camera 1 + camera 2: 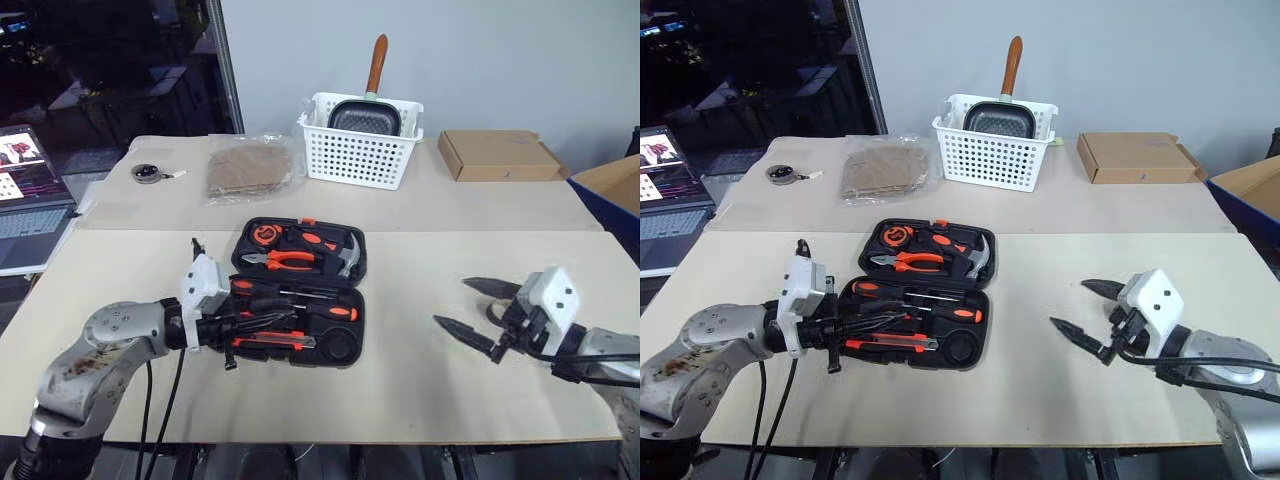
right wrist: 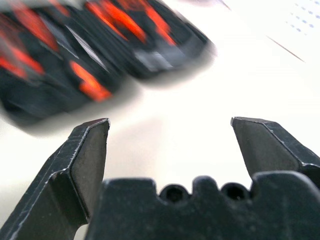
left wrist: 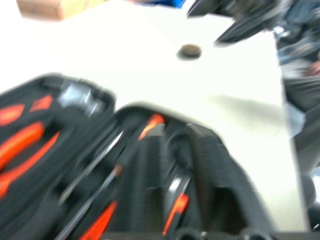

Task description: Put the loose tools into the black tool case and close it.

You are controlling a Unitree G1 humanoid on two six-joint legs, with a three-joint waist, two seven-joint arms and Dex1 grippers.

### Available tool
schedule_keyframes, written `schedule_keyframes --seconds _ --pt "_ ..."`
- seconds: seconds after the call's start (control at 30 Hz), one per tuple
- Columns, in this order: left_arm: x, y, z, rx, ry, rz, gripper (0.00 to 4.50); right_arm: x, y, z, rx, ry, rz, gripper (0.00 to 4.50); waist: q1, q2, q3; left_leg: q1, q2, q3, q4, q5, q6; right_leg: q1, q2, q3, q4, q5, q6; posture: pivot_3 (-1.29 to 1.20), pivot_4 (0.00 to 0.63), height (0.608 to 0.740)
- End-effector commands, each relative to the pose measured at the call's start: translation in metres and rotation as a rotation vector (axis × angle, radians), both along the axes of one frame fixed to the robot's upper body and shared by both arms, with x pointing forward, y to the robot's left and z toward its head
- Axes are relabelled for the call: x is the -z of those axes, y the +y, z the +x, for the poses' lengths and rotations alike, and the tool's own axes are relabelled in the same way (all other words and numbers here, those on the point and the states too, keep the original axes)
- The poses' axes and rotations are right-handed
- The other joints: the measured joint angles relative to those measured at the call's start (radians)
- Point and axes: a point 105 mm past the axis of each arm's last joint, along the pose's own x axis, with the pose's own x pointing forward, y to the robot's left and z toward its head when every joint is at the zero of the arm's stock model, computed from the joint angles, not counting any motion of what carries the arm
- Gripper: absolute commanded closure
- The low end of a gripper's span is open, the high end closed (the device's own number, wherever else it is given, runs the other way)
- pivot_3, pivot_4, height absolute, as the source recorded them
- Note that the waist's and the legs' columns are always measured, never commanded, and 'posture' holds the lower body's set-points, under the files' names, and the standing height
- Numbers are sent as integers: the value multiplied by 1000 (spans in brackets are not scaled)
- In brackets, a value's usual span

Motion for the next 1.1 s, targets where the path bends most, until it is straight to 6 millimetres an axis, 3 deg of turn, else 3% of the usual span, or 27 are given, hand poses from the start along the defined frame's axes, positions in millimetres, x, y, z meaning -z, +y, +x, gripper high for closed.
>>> schedule_keyframes --seconds 0.03,0.23,0.43,0.6,0.87,1.0,1.1 --pt "-17 -9 -13 67 -25 -8 2016 -3 -31 8 174 81 -79 0 -4 -1 0 0 0 0 0 0 0 0 1 0 0 0 0 0 150 740" --pt "-18 -18 -23 116 7 -25 25 8 -60 22 388 214 -97 0 -16 -2 1 1 0 0 0 1 -1 0 3 1 1 0 0 0 150 740" --pt "-21 -20 -35 133 15 -38 25 13 -47 39 315 259 -130 0 -22 -2 2 0 -1 1 0 0 0 -1 3 3 -1 0 0 0 150 740" --pt "-19 -19 -42 130 14 -23 0 30 -45 47 269 323 -201 1346 -19 -2 2 -1 -1 1 -1 0 1 -1 3 3 -3 0 1 0 150 740" --pt "-25 -24 -51 118 -5 -28 0 29 -49 55 300 355 -201 1346 -18 -2 2 -2 -1 1 -1 -1 2 0 3 3 -8 1 3 0 150 740" --pt "-28 -28 -51 119 -29 -39 0 38 -52 56 314 386 -201 1346 -17 -2 2 -2 -1 1 -2 -1 2 0 3 3 -9 1 3 0 150 740" --pt "-35 -29 -49 124 -52 -55 0 43 -54 56 334 415 -204 2014 -17 -2 2 -2 -1 1 -2 -1 2 0 3 3 -9 1 3 0 150 740"
